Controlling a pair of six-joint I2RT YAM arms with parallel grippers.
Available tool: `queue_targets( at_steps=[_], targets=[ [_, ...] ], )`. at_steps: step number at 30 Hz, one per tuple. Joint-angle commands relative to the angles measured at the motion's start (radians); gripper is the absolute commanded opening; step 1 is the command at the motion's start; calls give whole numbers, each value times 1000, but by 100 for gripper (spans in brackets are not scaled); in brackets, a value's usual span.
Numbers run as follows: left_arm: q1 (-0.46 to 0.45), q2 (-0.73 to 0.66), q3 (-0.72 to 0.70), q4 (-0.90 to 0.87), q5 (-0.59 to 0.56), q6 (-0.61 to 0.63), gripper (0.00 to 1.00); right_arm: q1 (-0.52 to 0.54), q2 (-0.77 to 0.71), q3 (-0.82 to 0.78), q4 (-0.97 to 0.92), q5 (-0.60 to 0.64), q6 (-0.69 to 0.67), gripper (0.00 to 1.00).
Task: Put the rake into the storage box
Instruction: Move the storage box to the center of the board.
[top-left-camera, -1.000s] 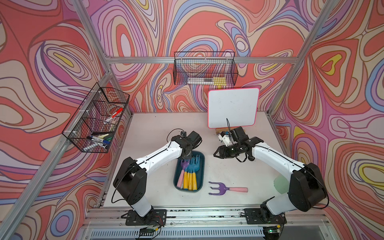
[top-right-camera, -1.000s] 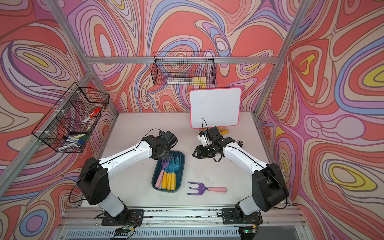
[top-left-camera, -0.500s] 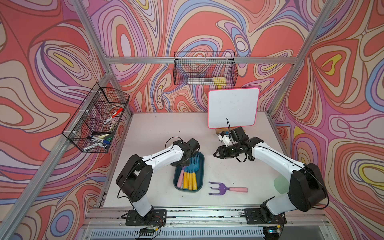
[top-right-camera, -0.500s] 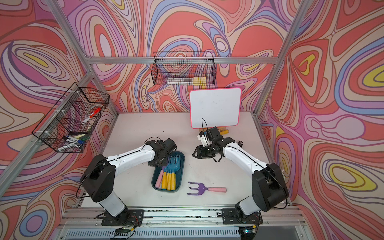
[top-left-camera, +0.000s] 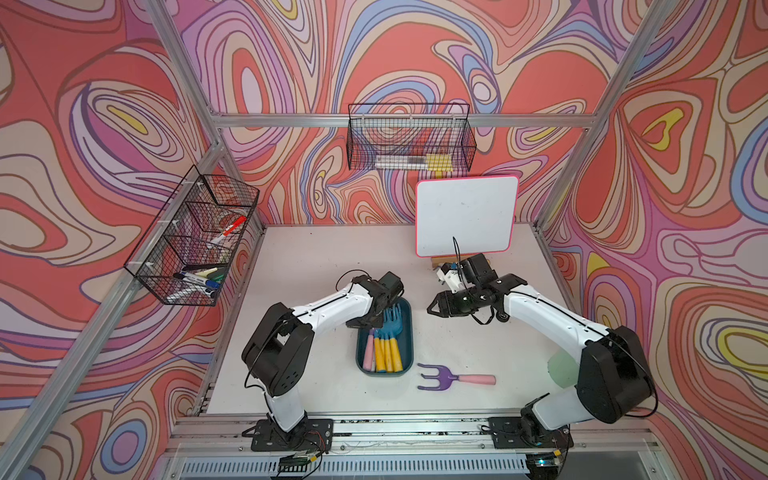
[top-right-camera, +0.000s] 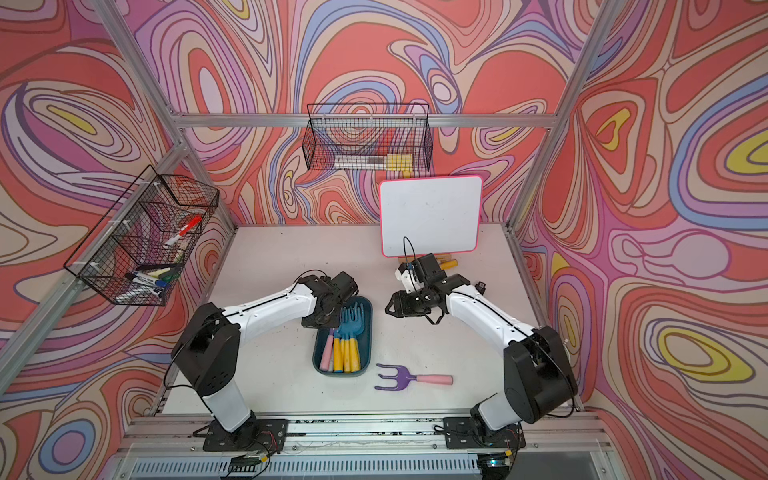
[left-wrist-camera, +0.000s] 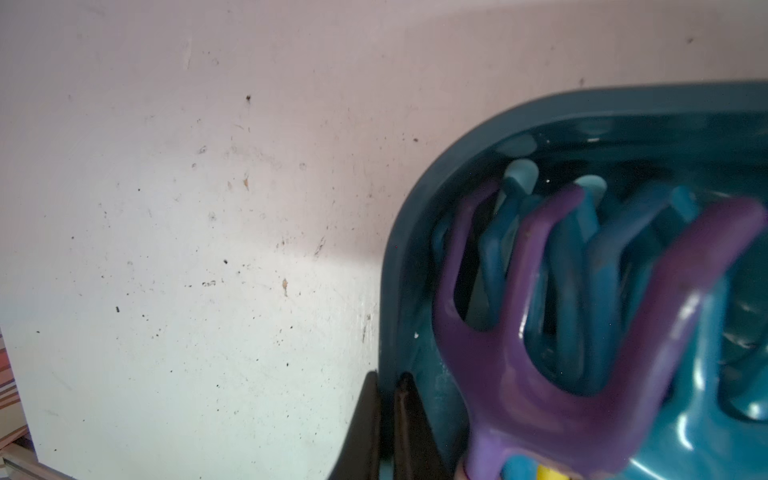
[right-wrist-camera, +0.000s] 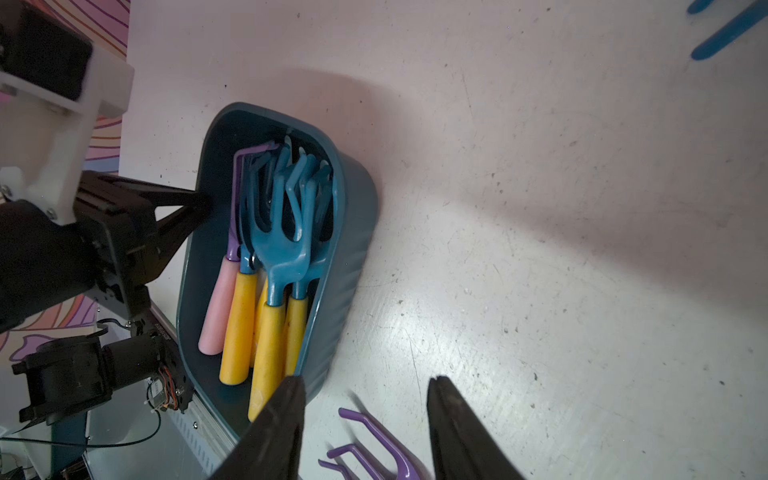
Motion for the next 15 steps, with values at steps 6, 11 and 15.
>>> queue_targets(
  at_steps=[6, 11, 15],
  targets=[
    [64, 171, 169, 25, -5, 126, 0, 0, 16, -10, -52, 94, -22, 50],
    [85, 201, 244, 23, -4, 148, 22, 0, 40, 0, -140, 181, -13, 51],
    [83, 162, 263, 29, -4, 138, 30, 11, 58, 1, -244, 207, 4, 52]
  ],
)
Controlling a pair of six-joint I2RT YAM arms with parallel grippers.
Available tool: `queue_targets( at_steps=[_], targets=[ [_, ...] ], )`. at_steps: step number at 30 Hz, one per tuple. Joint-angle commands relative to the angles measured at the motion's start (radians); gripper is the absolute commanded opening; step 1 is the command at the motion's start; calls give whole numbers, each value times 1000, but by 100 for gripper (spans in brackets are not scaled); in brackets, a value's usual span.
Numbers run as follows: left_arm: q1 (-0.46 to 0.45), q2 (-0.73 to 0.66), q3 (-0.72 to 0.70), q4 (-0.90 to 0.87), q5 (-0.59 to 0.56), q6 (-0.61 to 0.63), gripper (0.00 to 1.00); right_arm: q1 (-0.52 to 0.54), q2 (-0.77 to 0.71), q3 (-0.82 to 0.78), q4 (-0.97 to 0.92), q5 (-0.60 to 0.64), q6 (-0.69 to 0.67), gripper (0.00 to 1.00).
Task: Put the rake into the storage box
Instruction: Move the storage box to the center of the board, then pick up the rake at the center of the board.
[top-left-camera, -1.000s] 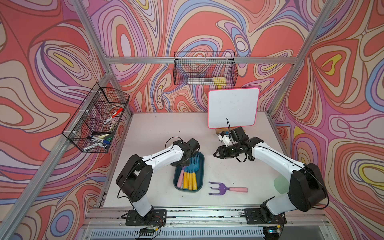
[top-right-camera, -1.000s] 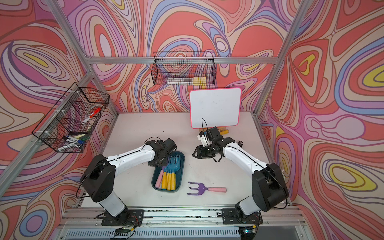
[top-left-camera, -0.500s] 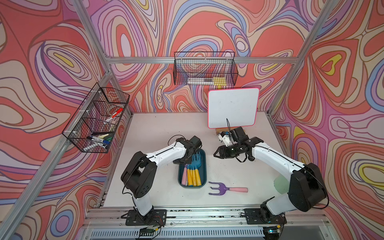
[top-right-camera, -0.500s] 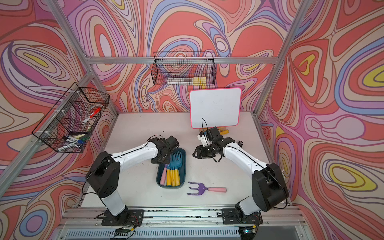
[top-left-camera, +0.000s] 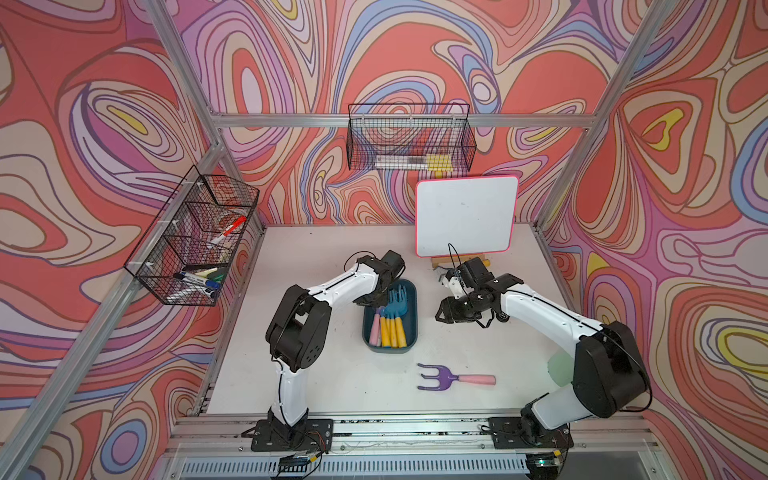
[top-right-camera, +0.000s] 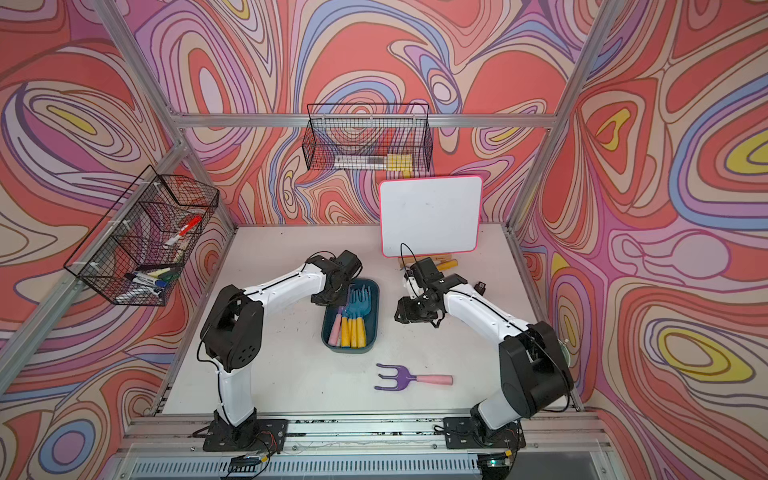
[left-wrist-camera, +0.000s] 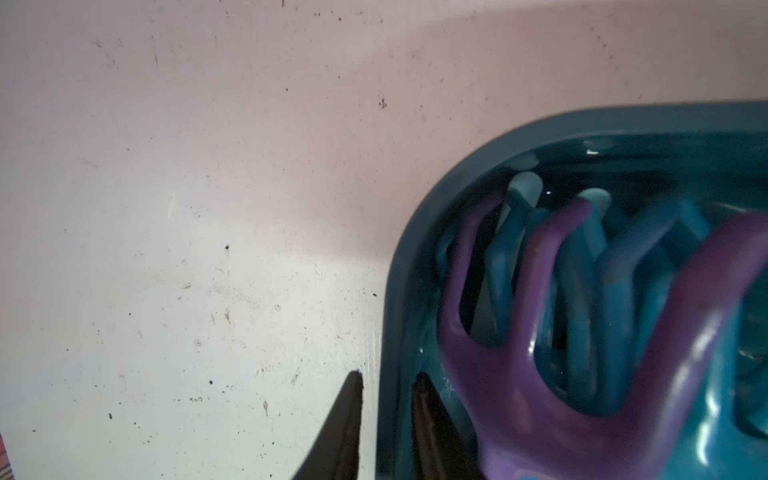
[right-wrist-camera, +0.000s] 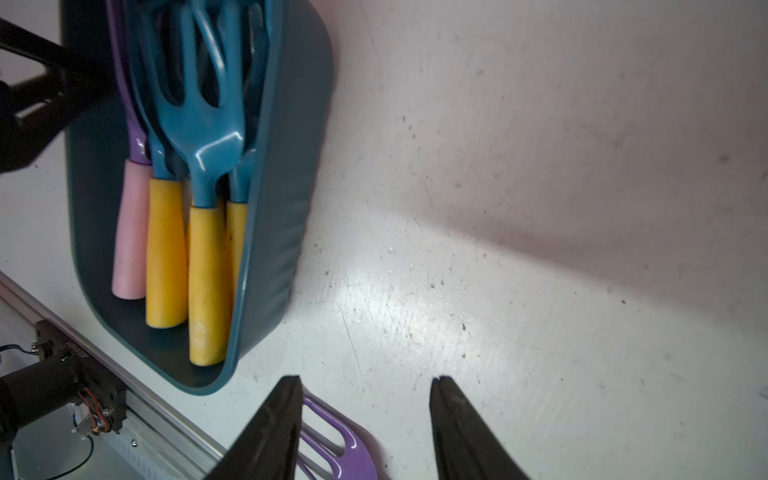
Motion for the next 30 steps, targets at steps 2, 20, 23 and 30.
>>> queue_targets(
  at_steps=[2, 20, 23, 30],
  targets=[
    [-3, -58, 21, 5, -10, -5, 30, 52, 39, 1, -165, 51, -1, 53],
    [-73, -213, -84, 54, -47, -90, 31, 295, 94, -95, -340, 132, 22, 54],
    [-73, -209, -79, 58, -48, -84, 31, 295, 101, -101, -336, 131, 29, 53],
    [-73, -180, -41, 64, -53, -56, 31, 295, 135, -107, -321, 125, 21, 51]
  ],
)
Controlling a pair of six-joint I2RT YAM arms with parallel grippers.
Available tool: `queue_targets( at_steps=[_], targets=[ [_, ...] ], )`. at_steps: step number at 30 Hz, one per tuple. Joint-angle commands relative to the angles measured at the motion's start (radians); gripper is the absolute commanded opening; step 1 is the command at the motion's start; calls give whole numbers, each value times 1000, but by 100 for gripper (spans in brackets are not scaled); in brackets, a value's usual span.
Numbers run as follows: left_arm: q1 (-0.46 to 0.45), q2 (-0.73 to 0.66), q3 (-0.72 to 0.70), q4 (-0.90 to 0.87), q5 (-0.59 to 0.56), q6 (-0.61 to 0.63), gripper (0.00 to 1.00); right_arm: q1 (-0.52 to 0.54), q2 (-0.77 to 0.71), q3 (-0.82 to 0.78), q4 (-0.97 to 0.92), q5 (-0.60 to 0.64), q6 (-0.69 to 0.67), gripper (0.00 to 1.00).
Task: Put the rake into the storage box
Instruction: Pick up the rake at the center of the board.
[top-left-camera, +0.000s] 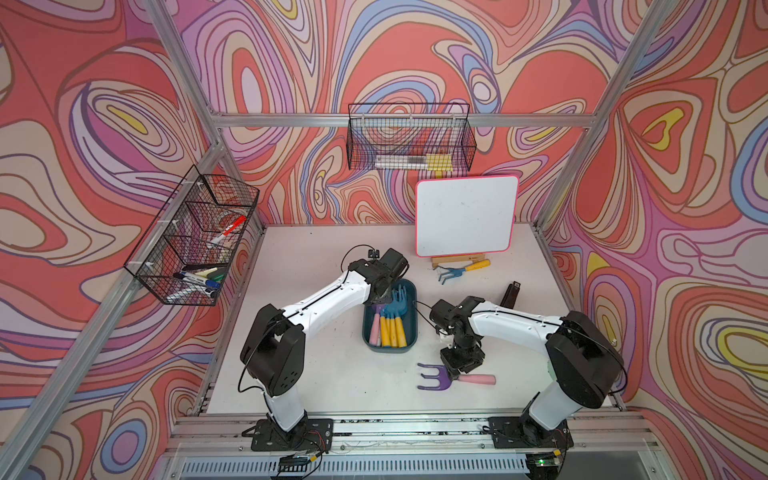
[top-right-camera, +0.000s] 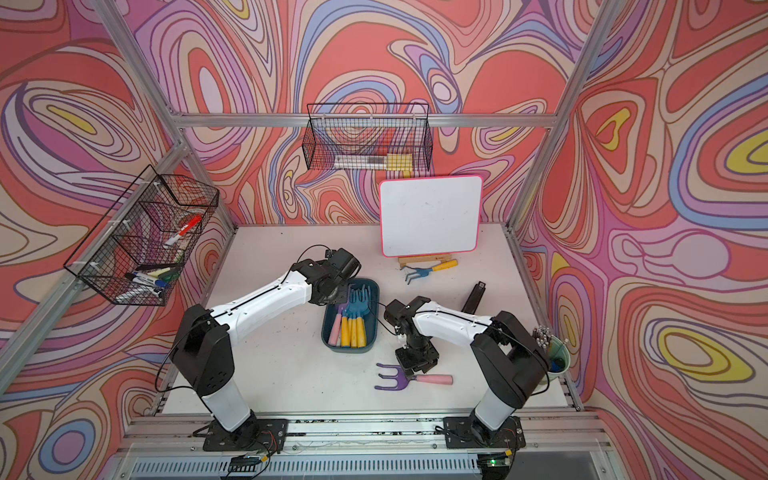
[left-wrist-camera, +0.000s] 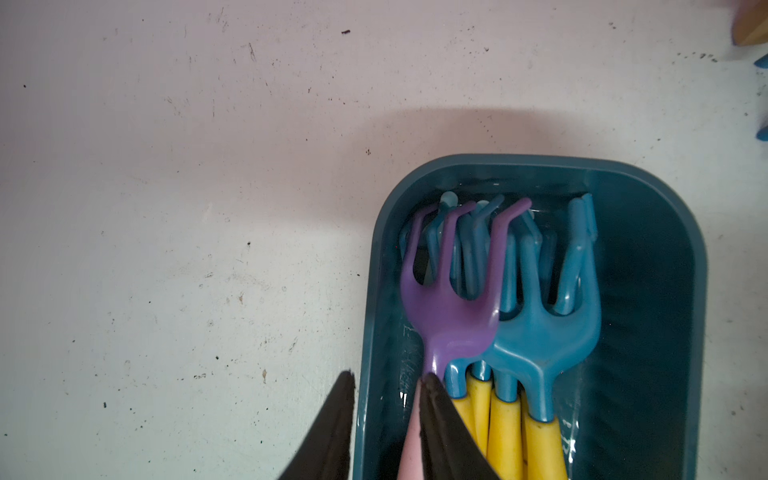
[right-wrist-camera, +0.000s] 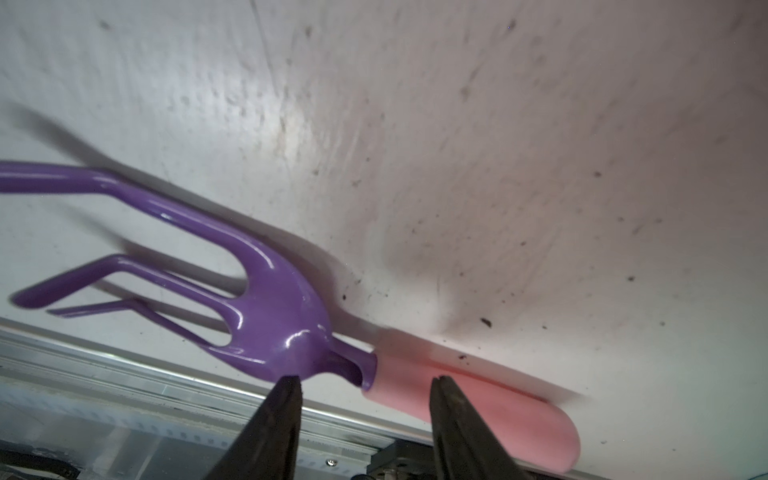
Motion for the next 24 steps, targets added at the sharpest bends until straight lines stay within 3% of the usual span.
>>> queue_targets(
  at_steps=[1, 18, 24],
  targets=[
    [1, 29, 35, 8, -8, 16, 31, 4, 27, -7, 11, -6, 6, 51],
    [2, 22, 46, 9, -29, 39, 32, -12, 168, 14, 109, 77, 45, 45],
    [4, -3, 14, 22, -31, 23, 32, -161, 183, 61, 182, 46, 36, 44]
  ],
)
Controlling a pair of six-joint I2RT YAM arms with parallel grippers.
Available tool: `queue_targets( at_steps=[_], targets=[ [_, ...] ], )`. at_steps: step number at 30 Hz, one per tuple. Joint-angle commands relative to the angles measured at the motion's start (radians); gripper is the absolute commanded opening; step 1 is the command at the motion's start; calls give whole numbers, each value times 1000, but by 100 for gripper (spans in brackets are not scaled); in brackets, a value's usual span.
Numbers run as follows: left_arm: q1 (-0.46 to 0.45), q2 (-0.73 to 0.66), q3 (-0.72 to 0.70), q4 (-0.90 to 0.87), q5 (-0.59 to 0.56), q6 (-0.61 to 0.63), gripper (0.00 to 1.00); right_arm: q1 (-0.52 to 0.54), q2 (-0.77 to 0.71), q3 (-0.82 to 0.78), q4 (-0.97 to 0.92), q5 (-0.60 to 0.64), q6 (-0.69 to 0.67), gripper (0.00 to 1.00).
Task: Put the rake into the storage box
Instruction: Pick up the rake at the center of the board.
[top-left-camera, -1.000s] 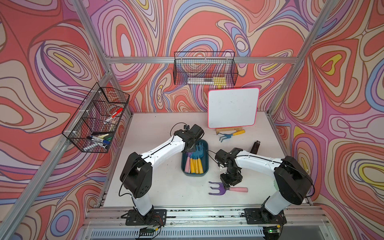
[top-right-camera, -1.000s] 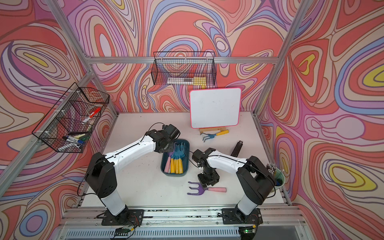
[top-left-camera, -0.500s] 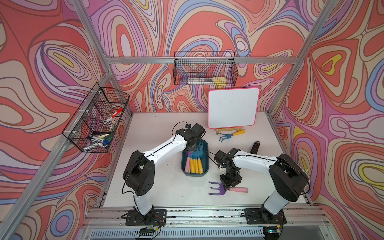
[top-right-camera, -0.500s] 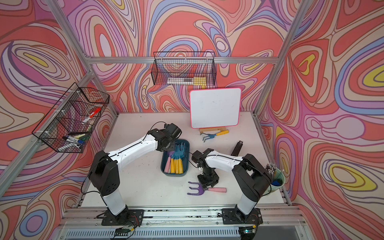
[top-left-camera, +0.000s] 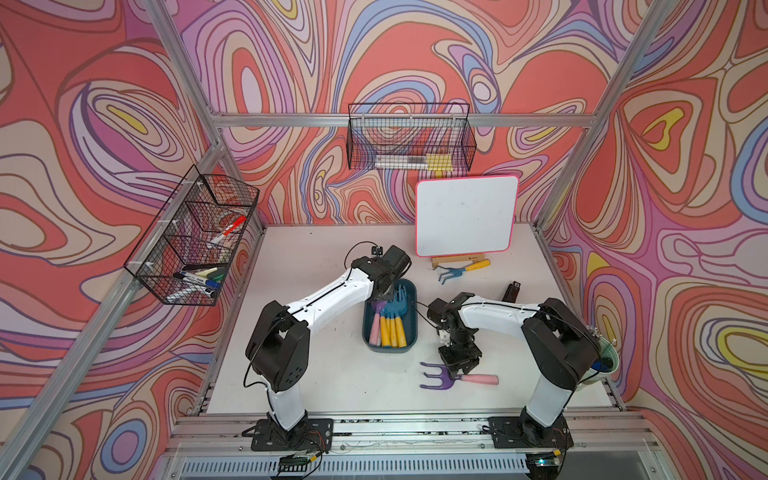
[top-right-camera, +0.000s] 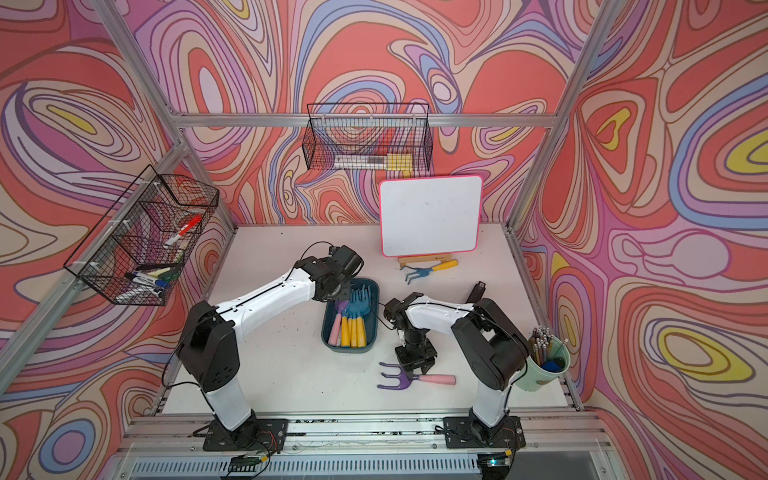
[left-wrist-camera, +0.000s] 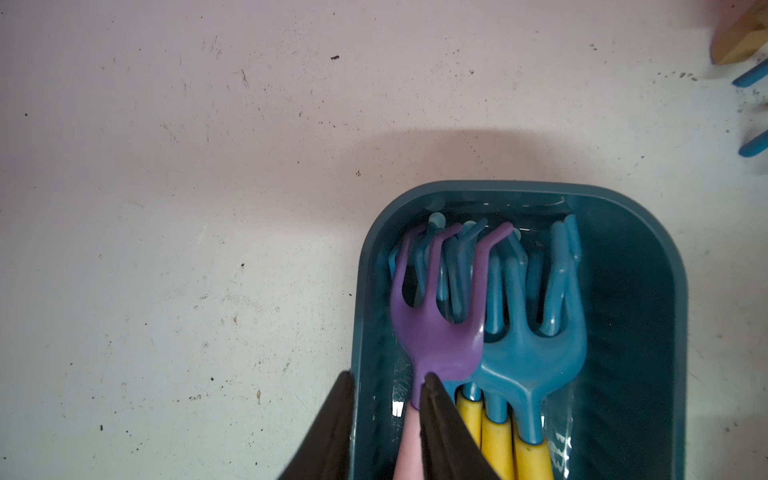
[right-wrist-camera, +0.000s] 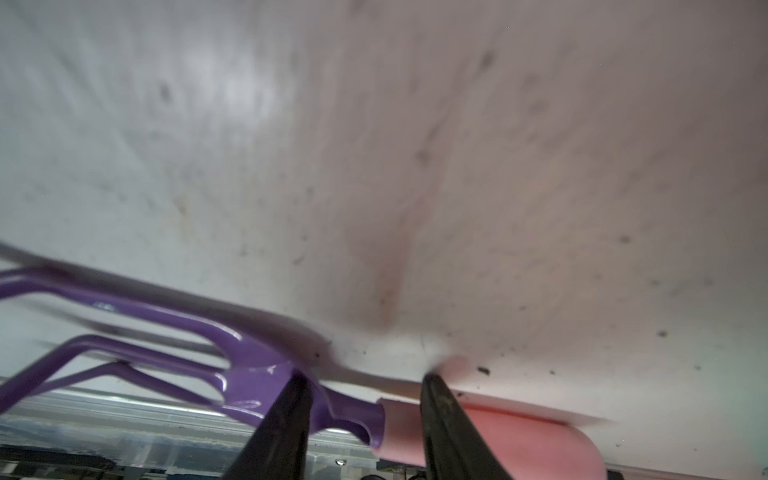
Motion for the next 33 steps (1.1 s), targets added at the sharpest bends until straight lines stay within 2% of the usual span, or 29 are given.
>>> queue_targets(
  at_steps=[1, 5, 8, 12, 16, 19, 24, 33],
  targets=[
    [4, -34, -12, 5, -21, -5, 32, -102, 50, 18, 199, 64, 2, 44],
    [4, -40, -10, 5, -17, -8, 32, -178, 61, 87, 231, 59, 4, 45],
    [5, -38, -8, 9, -7, -12, 32, -217, 79, 146, 281, -1, 34, 45],
    [4, -35, 2, 14, 9, -9, 33, -237, 67, 191, 351, -34, 79, 47],
    [4, -36, 12, 19, 15, 6, 35, -237, -36, 173, 371, -51, 55, 52],
    [4, -39, 8, 27, 23, 8, 35, -236, -87, 148, 300, -24, 25, 55],
    [4, -30, 5, 31, 35, 3, 36, -235, -119, 92, 185, 73, 8, 57],
    [3, 3, 23, 32, 50, 5, 35, -231, -115, 12, 183, 78, 3, 58]
  ],
)
